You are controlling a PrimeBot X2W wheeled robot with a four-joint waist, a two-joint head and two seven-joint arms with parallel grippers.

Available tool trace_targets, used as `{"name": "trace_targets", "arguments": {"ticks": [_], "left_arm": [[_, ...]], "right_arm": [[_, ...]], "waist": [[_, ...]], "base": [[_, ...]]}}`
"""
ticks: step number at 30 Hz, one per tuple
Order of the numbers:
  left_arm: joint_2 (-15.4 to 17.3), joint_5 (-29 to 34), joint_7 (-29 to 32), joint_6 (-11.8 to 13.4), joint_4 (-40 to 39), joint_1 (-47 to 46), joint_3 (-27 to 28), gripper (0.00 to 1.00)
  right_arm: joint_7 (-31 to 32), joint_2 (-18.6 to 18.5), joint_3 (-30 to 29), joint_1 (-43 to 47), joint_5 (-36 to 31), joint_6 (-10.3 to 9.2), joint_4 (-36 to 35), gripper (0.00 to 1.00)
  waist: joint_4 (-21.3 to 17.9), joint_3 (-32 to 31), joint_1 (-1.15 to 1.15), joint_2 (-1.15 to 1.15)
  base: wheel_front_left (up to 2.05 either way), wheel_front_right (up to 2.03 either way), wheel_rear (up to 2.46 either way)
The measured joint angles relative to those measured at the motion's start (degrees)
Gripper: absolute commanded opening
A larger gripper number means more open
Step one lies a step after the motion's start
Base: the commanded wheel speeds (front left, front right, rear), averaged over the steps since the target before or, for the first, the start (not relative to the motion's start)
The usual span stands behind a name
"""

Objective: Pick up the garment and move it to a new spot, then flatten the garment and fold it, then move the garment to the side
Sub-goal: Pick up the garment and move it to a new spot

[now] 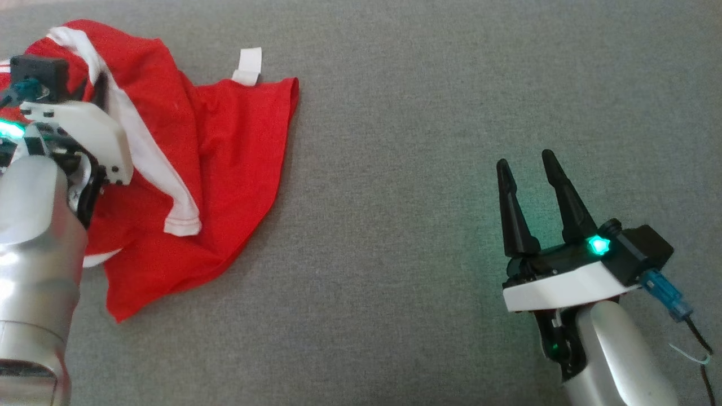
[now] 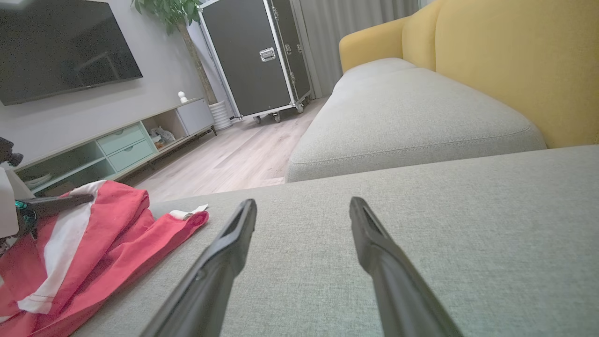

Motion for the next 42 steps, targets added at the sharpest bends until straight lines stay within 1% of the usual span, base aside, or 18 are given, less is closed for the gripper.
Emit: {"name": "trace_targets", "arguments": {"ticks": [4, 8, 11, 14, 17, 19, 23, 28, 33, 35, 40, 41, 42], "left_arm": [[0.0, -0.2, -6.0, -0.2, -0.4, -1.1, 0.0, 0.00], [-0.3, -1.6, -12.7, -0.2, -3.0, -1.8, 0.1, 0.00], [-1.1, -3.8, -15.1, -0.2, -5.7, -1.7, 0.2, 0.00], [-1.6, -5.4, -16.7, -0.2, -10.5, -1.0, -0.9, 0.00], [-2.1, -7.6, -16.8, -0.2, -16.1, 0.7, -2.7, 0.00], [-2.6, -8.7, -15.8, -0.2, -19.6, 2.5, -4.2, 0.00], [-5.1, -9.3, -13.1, -0.2, -25.8, 5.8, -7.6, 0.00], [-8.2, -9.6, -10.5, -0.2, -31.4, 6.8, -11.1, 0.00], [-11.4, -10.1, -8.7, -0.1, -33.4, 6.8, -13.9, 0.00], [-12.4, -9.8, -7.9, 0.2, -33.1, 6.8, -15.5, 0.00], [-14.6, -9.6, -8.5, 0.3, -30.5, 6.5, -17.9, 0.00], [-14.9, -9.6, -9.3, 0.3, -29.6, 6.3, -18.6, 0.49], [-15.2, -9.6, -10.2, 0.3, -28.8, 6.2, -18.8, 1.00]], "right_arm": [[0.0, 0.0, 0.2, 0.0, 0.0, 0.00, 0.5, 1.00], [0.0, 0.0, 0.4, 0.4, 0.0, 0.00, 1.2, 1.00], [0.0, 0.0, 0.5, 1.0, 0.7, 0.00, 1.7, 1.00], [0.0, 0.0, 0.4, 2.4, 1.2, 0.00, 1.9, 1.00], [0.0, 0.0, 0.4, 3.2, 1.5, 0.00, 1.9, 1.00], [0.0, 0.0, -0.2, 3.4, 1.8, 0.00, 1.8, 1.00], [0.0, 0.0, -1.6, 3.4, 3.0, 0.00, 1.4, 1.00], [0.0, 0.0, -1.7, 3.3, 3.2, 0.00, 0.1, 1.00], [0.0, 0.0, -2.0, 2.0, 4.7, 0.00, -1.2, 1.00], [0.0, 0.0, -1.9, 1.3, 5.2, 0.00, -1.7, 1.00], [0.0, 0.0, -1.9, 0.9, 6.5, 0.00, -2.6, 1.00], [0.0, 0.0, -1.9, 0.8, 6.6, 0.00, -2.7, 1.00], [0.0, 0.0, -1.8, 0.6, 6.7, 0.00, -2.8, 1.00]], "waist": [[0.3, -1.8, 0.00, 0.00], [0.6, -4.4, 0.00, 0.00], [0.7, -6.8, 0.00, 0.00], [0.6, -9.1, -0.01, 0.00], [-0.2, -10.9, -0.01, 0.00], [-1.2, -11.6, -0.01, 0.00], [-3.7, -12.2, -0.01, 0.00], [-7.6, -11.9, 0.00, 0.00], [-12.5, -10.6, 0.00, 0.00], [-14.6, -9.9, 0.00, 0.00], [-19.7, -7.8, 0.01, 0.00], [-20.7, -7.3, 0.01, 0.00], [-21.5, -6.9, 0.01, 0.00]], "base": [[0.00, 0.00, 0.00], [0.00, 0.00, 0.00], [0.00, 0.00, 0.00], [0.00, 0.00, 0.00], [0.00, 0.00, 0.00], [0.00, 0.00, 0.00], [0.00, 0.00, 0.00], [0.00, 0.00, 0.00], [0.00, 0.00, 0.00], [0.00, 0.00, 0.00], [0.00, 0.00, 0.00], [0.00, 0.00, 0.00], [0.00, 0.00, 0.00]]}}
